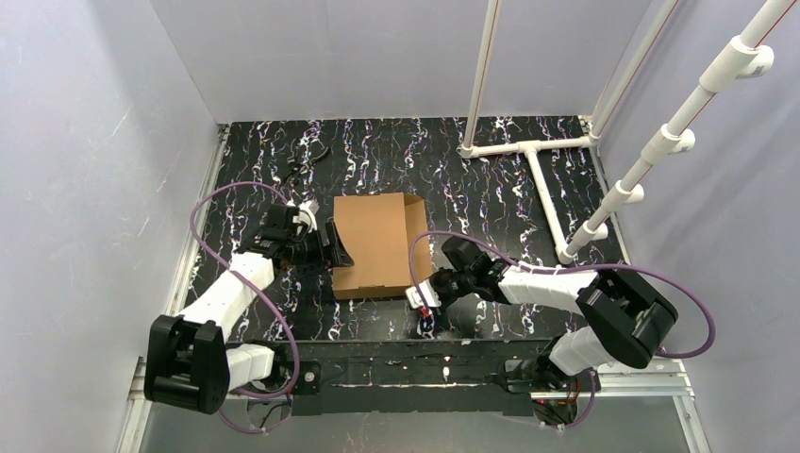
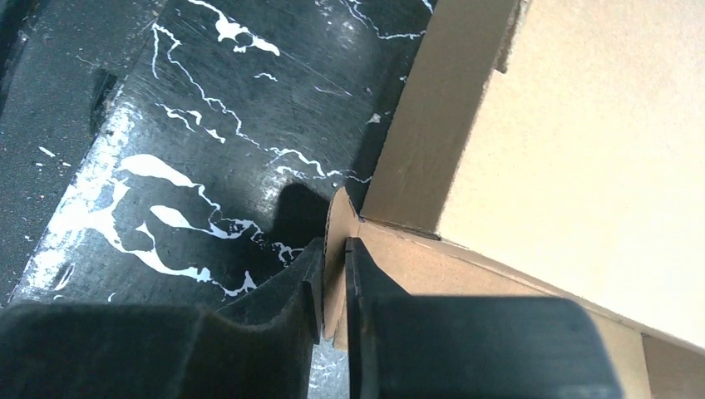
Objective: Fold the paper box
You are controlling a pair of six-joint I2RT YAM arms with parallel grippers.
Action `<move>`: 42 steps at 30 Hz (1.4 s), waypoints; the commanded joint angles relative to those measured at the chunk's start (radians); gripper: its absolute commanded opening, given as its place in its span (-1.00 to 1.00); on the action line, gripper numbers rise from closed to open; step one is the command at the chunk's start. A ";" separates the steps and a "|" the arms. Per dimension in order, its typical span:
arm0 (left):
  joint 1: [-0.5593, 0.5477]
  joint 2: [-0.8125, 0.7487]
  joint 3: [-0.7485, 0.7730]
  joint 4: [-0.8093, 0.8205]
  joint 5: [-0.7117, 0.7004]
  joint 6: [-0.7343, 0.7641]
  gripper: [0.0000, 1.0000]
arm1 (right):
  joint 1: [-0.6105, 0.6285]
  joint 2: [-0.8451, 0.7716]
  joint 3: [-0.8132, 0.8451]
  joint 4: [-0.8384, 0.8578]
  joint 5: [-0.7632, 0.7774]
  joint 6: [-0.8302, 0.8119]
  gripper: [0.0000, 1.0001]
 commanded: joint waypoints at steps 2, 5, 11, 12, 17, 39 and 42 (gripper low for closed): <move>0.004 0.049 0.044 -0.039 0.003 0.023 0.52 | -0.025 -0.011 0.032 0.003 -0.037 0.089 -0.60; 0.004 0.057 0.045 -0.043 -0.003 0.019 0.52 | -0.036 -0.002 0.036 0.004 -0.059 0.115 -0.68; 0.004 0.081 0.049 -0.052 -0.008 0.016 0.51 | -0.057 0.016 0.045 -0.016 -0.096 0.136 -0.83; 0.004 0.085 0.050 -0.053 -0.009 0.015 0.49 | -0.061 0.021 0.049 -0.018 -0.103 0.144 -0.87; 0.004 0.099 0.054 -0.066 -0.027 0.009 0.47 | -0.094 0.063 0.076 -0.053 -0.145 0.152 -0.97; 0.004 0.145 0.065 -0.094 -0.043 0.007 0.24 | -0.197 0.151 0.138 -0.183 -0.288 0.203 -0.97; 0.004 0.147 0.066 -0.096 -0.043 0.007 0.23 | -0.205 0.163 0.143 -0.198 -0.308 0.205 -0.97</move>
